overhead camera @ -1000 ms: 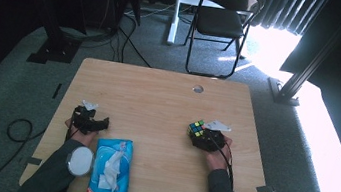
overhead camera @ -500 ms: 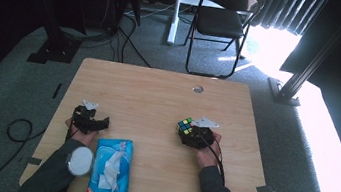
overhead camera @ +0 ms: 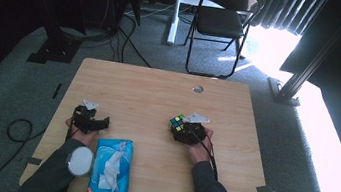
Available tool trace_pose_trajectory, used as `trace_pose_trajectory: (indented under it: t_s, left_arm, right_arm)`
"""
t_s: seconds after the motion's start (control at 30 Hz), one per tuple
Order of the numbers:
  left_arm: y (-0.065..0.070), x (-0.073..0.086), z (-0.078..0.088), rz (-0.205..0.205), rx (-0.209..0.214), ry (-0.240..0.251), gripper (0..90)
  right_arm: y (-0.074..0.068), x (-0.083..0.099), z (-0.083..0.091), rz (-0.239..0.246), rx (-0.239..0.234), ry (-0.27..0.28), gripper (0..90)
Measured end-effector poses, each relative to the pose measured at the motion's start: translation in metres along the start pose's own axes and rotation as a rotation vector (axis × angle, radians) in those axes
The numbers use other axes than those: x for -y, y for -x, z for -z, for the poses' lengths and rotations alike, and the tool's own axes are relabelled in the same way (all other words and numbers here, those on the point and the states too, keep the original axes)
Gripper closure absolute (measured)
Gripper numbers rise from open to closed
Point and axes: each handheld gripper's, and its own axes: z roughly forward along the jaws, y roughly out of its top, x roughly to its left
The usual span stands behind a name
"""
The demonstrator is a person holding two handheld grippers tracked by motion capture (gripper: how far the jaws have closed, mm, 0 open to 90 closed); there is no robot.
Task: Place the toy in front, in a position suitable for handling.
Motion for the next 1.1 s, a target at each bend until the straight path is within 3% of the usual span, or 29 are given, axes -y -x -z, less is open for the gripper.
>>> trace_pose_trajectory:
  t_s: [0.6,0.83,0.9,1.1]
  left_arm:
    - [0.0,-0.001,-0.001,0.003,0.002,0.003,17.6]
    - [0.0,-0.001,-0.001,0.003,0.002,0.003,17.7]
    - [0.0,-0.001,-0.001,0.003,0.002,0.003,17.7]
    - [0.0,-0.001,-0.001,0.002,0.002,0.003,17.7]
  right_arm:
    - [-0.015,-0.005,-0.017,0.04,-0.041,-0.013,33.7]
    - [-0.017,-0.008,-0.021,0.045,-0.059,-0.01,33.6]
    - [-0.015,-0.007,-0.021,0.027,-0.073,-0.006,33.5]
    - [-0.014,-0.008,-0.019,0.023,-0.08,-0.006,24.4]
